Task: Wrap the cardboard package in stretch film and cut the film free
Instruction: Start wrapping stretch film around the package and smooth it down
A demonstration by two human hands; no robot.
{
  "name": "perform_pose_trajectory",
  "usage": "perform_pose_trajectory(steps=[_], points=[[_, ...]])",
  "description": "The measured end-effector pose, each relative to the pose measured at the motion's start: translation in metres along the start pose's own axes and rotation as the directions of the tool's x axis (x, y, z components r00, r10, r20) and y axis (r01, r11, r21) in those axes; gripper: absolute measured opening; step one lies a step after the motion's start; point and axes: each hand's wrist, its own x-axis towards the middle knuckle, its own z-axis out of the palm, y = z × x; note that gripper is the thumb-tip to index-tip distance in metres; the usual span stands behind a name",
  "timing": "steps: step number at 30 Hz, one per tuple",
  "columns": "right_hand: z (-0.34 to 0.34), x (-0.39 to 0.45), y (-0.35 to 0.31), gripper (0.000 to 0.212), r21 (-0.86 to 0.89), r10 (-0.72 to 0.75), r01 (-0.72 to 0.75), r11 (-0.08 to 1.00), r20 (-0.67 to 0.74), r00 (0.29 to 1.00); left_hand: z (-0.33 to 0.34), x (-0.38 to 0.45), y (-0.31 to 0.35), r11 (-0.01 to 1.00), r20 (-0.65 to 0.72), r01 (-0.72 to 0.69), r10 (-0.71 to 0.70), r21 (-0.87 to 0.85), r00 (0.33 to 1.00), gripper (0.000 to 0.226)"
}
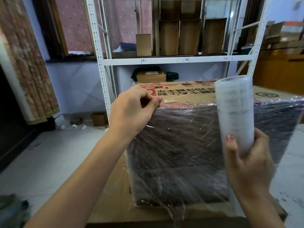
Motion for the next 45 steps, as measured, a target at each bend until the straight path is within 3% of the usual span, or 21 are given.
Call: perform_pose_trajectory(steps=[3, 8, 11, 13, 16, 17, 19, 20, 22, 24, 25, 29, 33, 35, 42, 45], points=[[-0.002, -0.002, -0.003, 0.075, -0.019, -0.034, 0.034, 0.999, 0.004, 0.999, -0.001, 0.001, 0.000, 0.999, 0.008, 0.023, -0.023, -0.030, 1.000, 0.019], [-0.003, -0.006, 0.004, 0.082, -0.066, 0.034, -0.037, 0.997, -0.037, 0.999, -0.001, 0.001, 0.001, 0.990, -0.001, 0.101, -0.102, -0.100, 0.995, 0.020], [0.000, -0.005, 0.005, 0.074, -0.090, 0.044, -0.050, 0.995, -0.061, 0.997, 0.004, -0.003, 0.002, 0.998, -0.015, 0.037, -0.036, 0.046, 0.999, 0.015], [0.002, -0.006, 0.004, 0.068, -0.069, 0.063, -0.068, 0.995, -0.069, 0.996, 0.007, -0.008, 0.003, 0.979, -0.123, -0.086, 0.110, 0.187, 0.986, 0.011], [0.003, -0.010, 0.003, 0.069, -0.014, 0.109, -0.110, 0.994, -0.067, 0.992, 0.013, -0.035, 0.000, 0.848, -0.279, -0.345, 0.472, 0.401, 0.836, 0.015], [0.003, -0.010, 0.003, 0.071, 0.000, 0.105, -0.105, 0.994, -0.069, 0.992, 0.020, -0.055, -0.004, 0.768, -0.224, -0.476, 0.601, 0.428, 0.767, 0.019], [0.003, -0.009, 0.002, 0.072, 0.001, 0.081, -0.081, 0.997, -0.077, 0.994, 0.038, -0.105, -0.020, 0.547, 0.048, -0.728, 0.785, 0.414, 0.618, 0.027], [0.003, -0.007, 0.002, 0.071, 0.000, 0.067, -0.067, 0.998, -0.080, 0.995, 0.048, -0.132, -0.033, 0.410, 0.223, -0.818, 0.822, 0.404, 0.523, 0.029], [0.004, -0.006, 0.003, 0.061, -0.007, 0.041, -0.042, 0.999, -0.097, 0.994, 0.061, -0.173, -0.057, 0.137, 0.556, -0.906, 0.750, 0.401, 0.359, 0.033], [0.004, -0.006, 0.003, 0.056, -0.007, 0.025, -0.026, 1.000, -0.118, 0.993, 0.070, -0.194, -0.081, -0.040, 0.735, -0.933, 0.628, 0.358, 0.255, 0.042], [0.004, -0.006, 0.003, 0.056, -0.004, 0.013, -0.013, 1.000, -0.123, 0.992, 0.072, -0.197, -0.090, -0.068, 0.775, -0.938, 0.585, 0.339, 0.238, 0.045], [0.005, -0.007, 0.005, 0.054, 0.000, -0.046, 0.046, 0.999, -0.138, 0.989, 0.084, -0.197, -0.104, -0.006, 0.833, -0.964, 0.505, 0.264, 0.225, 0.057], [0.007, -0.008, 0.010, 0.056, 0.019, -0.058, 0.061, 0.998, -0.148, 0.987, 0.086, -0.188, -0.099, 0.211, 0.817, -0.963, 0.516, 0.171, 0.258, 0.057], [0.008, -0.009, 0.011, 0.054, 0.043, -0.062, 0.069, 0.997, -0.148, 0.987, 0.084, -0.185, -0.097, 0.255, 0.821, -0.957, 0.511, 0.137, 0.254, 0.059], [0.006, -0.010, 0.007, 0.057, 0.026, -0.008, 0.011, 1.000, -0.120, 0.993, 0.078, -0.185, -0.093, 0.192, 0.846, -0.969, 0.482, 0.152, 0.228, 0.061], [0.005, -0.010, 0.007, 0.057, 0.024, 0.001, 0.001, 1.000, -0.110, 0.994, 0.076, -0.189, -0.090, 0.127, 0.800, -0.990, 0.586, 0.069, 0.131, 0.053]])
